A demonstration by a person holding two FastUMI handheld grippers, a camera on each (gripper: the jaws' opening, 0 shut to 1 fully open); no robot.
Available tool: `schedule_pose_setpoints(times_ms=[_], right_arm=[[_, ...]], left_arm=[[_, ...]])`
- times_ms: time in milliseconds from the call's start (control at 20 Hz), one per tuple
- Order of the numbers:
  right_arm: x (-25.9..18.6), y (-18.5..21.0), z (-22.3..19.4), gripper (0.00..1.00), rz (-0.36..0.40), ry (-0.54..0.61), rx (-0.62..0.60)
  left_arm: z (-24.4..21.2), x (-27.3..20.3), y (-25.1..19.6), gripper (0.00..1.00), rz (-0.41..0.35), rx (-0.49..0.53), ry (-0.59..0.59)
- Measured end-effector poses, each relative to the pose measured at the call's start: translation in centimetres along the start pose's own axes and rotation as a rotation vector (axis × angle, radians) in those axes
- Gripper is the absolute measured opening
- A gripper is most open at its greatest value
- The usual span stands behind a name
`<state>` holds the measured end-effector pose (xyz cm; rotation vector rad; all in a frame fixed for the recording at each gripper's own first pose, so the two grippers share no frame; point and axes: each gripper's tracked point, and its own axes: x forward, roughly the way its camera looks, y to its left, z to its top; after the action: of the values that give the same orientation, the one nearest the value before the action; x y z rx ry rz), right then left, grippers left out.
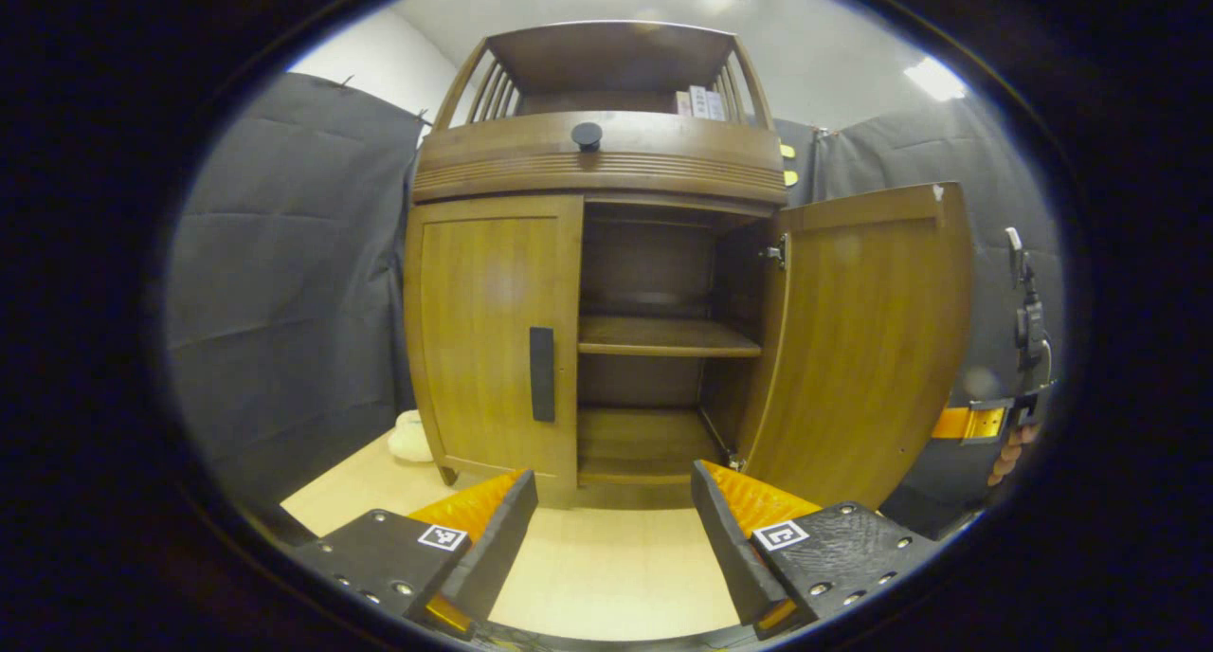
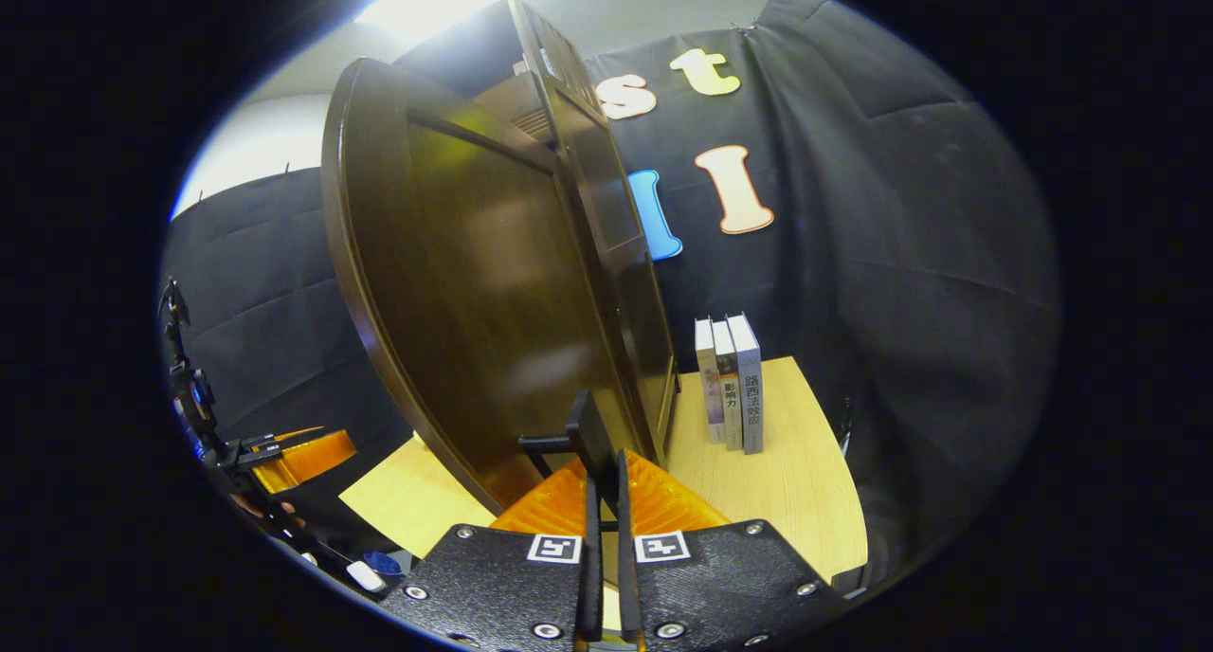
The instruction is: Open the right door of the double-door shoe cabinet with the right hand, and open the left door with the left hand.
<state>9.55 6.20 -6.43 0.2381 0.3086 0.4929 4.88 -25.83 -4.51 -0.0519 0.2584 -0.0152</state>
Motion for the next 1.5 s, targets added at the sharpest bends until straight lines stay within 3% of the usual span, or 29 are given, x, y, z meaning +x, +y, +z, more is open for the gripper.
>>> schedule_pose_setpoints(times_ms=[150, 450, 550, 600, 650, 800, 1000, 1050, 1100, 1150, 1200, 1450, 1500], right_arm=[[0.1, -0.3, -0.1, 0.05, 0.043, 0.004, -0.023], [0.0, -0.5, -0.1, 0.08, 0.059, 0.005, -0.052], [-0.2, -0.3, -0.4, 0.08, 0.067, 0.020, -0.047], [-0.7, -0.2, -0.7, 0.08, 0.081, 0.030, -0.040], [-1.2, -0.3, -1.0, 0.10, 0.081, 0.038, -0.033], [-1.8, -3.2, -1.9, 0.21, -0.040, 0.061, -0.010], [-3.5, -4.8, -1.3, 0.83, -0.225, 0.014, 0.059], [-4.0, -5.1, -1.1, 0.94, -0.277, -0.011, 0.066], [-4.5, -5.3, -0.8, 0.90, -0.324, -0.038, 0.073], [-4.8, -5.2, -0.8, 0.95, -0.365, -0.057, 0.082], [-5.3, -5.0, -0.8, 0.91, -0.404, -0.069, 0.087], [-7.5, -3.9, -1.4, 0.91, -0.579, -0.110, 0.082], [-7.9, -3.3, -1.6, 0.95, -0.603, -0.114, 0.091]], left_arm=[[-0.1, -0.5, -0.1, 0.96, 0.072, -0.021, 0.022], [0.5, -0.8, -0.3, 0.93, 0.110, -0.016, 0.002], [0.7, -0.1, 0.2, 0.96, 0.115, -0.022, -0.007], [0.8, 0.5, 0.6, 0.93, 0.116, -0.020, -0.010], [1.1, 1.4, 1.2, 0.96, 0.116, -0.017, -0.017], [1.7, 4.7, 3.2, 0.97, 0.093, -0.025, -0.034], [2.5, 8.5, 6.2, 0.96, 0.045, -0.032, -0.040], [3.0, 9.6, 6.9, 0.96, 0.029, -0.028, -0.044], [3.8, 10.8, 7.4, 0.96, 0.014, -0.020, -0.052], [4.5, 11.9, 8.1, 0.96, 0.001, -0.009, -0.056], [4.9, 13.4, 8.6, 0.97, -0.011, -0.001, -0.059], [5.4, 19.8, 9.3, 0.96, -0.083, 0.010, -0.063], [5.2, 20.6, 9.4, 0.96, -0.099, 0.012, -0.065]])
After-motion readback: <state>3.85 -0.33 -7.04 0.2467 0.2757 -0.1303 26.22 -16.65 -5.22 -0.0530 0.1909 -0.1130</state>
